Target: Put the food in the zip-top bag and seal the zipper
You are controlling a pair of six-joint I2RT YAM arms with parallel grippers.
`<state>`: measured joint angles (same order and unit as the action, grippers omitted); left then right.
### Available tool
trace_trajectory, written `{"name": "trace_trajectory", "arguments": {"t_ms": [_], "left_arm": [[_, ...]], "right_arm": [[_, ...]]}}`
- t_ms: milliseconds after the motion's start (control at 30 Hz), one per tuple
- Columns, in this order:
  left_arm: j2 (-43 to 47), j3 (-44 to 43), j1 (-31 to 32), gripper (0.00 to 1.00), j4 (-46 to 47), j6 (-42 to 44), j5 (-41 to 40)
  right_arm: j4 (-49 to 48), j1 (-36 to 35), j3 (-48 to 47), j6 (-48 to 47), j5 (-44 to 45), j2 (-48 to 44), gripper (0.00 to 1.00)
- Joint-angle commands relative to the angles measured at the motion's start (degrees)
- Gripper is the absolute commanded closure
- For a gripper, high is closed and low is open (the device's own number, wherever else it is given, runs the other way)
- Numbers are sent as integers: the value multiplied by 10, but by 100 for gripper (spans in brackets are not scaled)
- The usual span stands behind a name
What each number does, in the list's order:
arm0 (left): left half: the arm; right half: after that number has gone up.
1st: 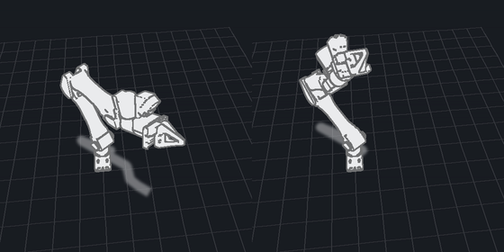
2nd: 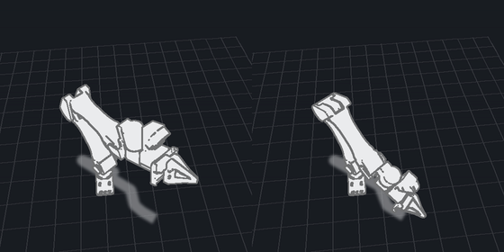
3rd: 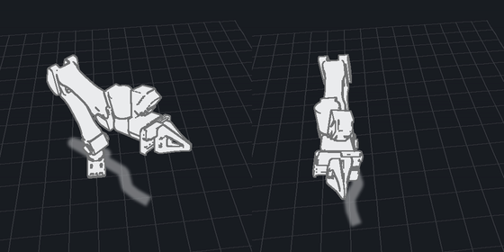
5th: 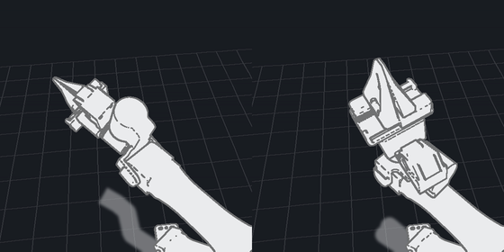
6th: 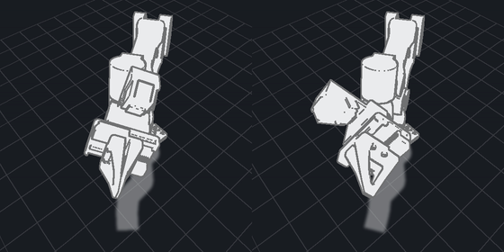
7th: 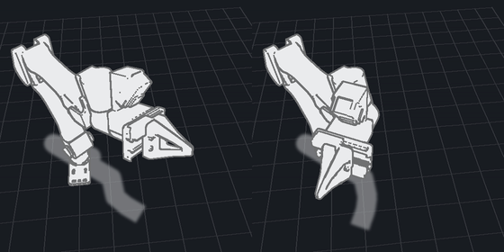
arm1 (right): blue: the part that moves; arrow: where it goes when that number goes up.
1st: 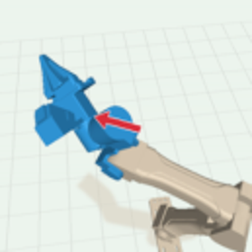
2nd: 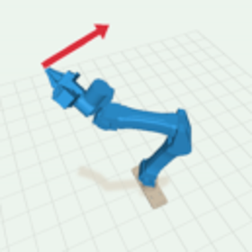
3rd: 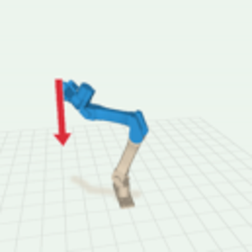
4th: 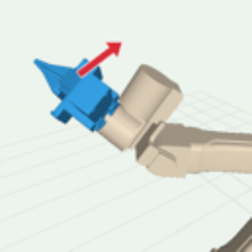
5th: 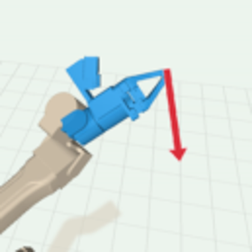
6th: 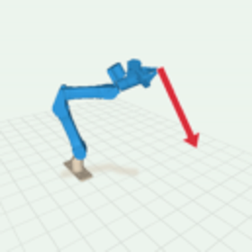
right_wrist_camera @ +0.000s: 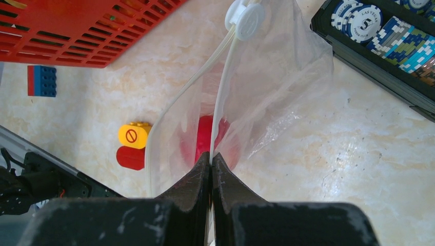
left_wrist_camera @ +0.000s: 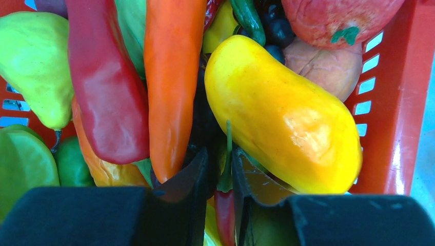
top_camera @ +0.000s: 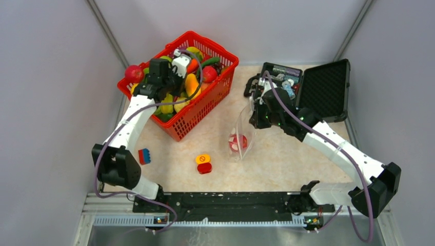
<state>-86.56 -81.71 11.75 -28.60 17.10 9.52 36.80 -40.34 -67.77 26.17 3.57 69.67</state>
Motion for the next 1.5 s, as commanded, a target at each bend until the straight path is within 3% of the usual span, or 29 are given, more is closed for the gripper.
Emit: {"name": "trace_trajectory", "arguments": {"t_ms": [0,233,433,800,967,1100,1267,1367,1467], "left_arm": [[-9,3,-2,76,12,12,-1],[4,-2,-2,99,16,0,11],[60,-7,-2,100,36,-45,55],[219,88,-2,100,161,-116,58],[278,142,-2,100,272,-228,176],[299,203,-2,100,430,-384,296],[297,268,-1,100,623,-534,383],[287,299,15,100,705,-599,407],[281,333,68,100,732,-601,368]], "right_arm": [[-18,2,4,4,1,-19,100],[-20,3,7,5,2,-20,100],[-24,2,9,8,5,-21,100],[-33,3,17,17,5,-28,100],[-41,2,23,25,5,-31,100],[-53,2,25,36,9,-34,100],[-77,2,33,58,7,-45,100],[-95,2,40,74,5,-54,100],[-115,2,51,94,3,-62,100]]}}
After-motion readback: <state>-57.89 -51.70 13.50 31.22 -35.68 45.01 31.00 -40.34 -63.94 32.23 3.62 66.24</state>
